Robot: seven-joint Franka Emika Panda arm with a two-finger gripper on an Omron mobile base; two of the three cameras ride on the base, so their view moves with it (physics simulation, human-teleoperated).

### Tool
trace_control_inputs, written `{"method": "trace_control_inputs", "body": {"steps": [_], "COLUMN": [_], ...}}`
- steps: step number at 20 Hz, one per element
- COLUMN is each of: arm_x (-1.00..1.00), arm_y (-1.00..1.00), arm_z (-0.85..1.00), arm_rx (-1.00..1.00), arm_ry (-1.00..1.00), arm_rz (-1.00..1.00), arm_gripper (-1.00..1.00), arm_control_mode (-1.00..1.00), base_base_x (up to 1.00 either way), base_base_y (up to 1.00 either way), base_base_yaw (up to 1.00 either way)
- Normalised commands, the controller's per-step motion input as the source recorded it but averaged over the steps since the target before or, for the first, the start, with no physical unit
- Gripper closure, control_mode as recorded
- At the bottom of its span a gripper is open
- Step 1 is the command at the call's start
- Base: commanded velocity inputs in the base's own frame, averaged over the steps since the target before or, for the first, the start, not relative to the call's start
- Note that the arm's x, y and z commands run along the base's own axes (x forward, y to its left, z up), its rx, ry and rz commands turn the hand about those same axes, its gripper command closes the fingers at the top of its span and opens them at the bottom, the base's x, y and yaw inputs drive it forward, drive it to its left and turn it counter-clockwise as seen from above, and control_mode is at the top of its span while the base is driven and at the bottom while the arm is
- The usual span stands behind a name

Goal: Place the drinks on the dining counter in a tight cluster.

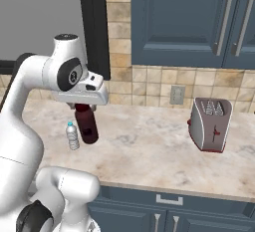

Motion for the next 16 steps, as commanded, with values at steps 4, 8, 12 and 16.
{"method": "trace_control_inputs", "body": {"steps": [4, 8, 12, 16], "arm_x": [-0.44, -0.06, 0.0, 0.0], "arm_y": [0.0, 0.0, 0.0, 0.0], "arm_z": [0.24, 0.03, 0.0, 0.0], "arm_rx": [-0.03, -0.01, 0.0, 0.0], "arm_ry": [0.06, 0.02, 0.0, 0.0], "arm_rz": [0.08, 0.02, 0.0, 0.0], "arm_gripper": [1.0, 1.0, 1.0, 1.0], "arm_control_mode": [-1.0, -1.0, -1.0, -1.0], "base_base_x": [0.0, 0.0, 0.0, 0.0], "base_base_y": [0.0, 0.0, 0.0, 0.0], "base_base_yaw": [0.0, 0.0, 0.0, 0.0]}}
